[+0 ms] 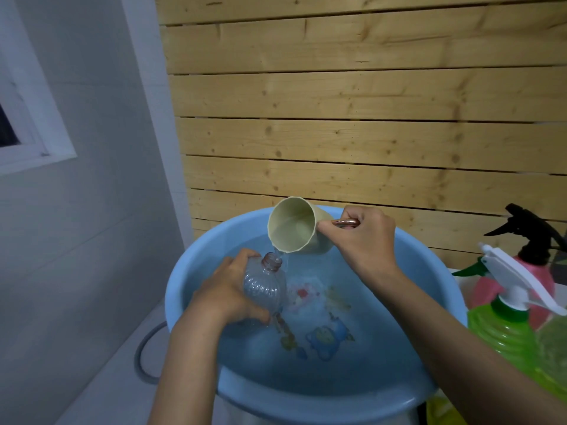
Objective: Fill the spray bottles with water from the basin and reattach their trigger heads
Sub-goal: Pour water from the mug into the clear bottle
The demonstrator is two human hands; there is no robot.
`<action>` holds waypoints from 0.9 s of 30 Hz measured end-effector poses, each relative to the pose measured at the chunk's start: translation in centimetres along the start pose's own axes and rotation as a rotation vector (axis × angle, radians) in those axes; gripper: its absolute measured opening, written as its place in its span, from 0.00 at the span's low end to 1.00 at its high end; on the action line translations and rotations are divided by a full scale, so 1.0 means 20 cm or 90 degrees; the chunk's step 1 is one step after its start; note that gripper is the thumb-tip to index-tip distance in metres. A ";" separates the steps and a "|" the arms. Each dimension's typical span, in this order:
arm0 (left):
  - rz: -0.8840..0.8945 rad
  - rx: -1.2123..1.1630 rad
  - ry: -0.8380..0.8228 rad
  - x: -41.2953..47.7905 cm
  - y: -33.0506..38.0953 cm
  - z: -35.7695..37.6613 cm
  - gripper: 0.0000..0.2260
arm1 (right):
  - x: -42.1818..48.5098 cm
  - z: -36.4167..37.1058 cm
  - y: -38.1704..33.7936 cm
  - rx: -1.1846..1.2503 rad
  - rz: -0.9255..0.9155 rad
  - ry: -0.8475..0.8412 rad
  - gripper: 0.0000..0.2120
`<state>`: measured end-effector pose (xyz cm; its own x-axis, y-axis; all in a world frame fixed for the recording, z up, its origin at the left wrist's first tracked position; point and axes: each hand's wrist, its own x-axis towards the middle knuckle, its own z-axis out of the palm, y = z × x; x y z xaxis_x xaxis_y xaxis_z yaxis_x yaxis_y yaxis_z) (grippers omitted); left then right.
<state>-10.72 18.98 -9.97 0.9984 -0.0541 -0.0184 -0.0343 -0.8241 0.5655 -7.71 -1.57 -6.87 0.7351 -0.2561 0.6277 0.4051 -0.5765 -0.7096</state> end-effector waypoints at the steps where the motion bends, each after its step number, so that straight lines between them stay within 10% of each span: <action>1: 0.001 0.001 0.001 0.00 0.00 0.00 0.41 | 0.00 0.00 0.00 0.000 -0.001 -0.001 0.19; 27: -0.005 -0.005 -0.009 -0.01 0.00 0.00 0.40 | -0.01 0.00 -0.01 -0.032 -0.072 0.010 0.17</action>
<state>-10.86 18.95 -9.92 0.9978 -0.0559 -0.0347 -0.0260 -0.8197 0.5723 -7.90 -1.44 -6.80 0.6772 -0.1996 0.7082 0.4568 -0.6405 -0.6173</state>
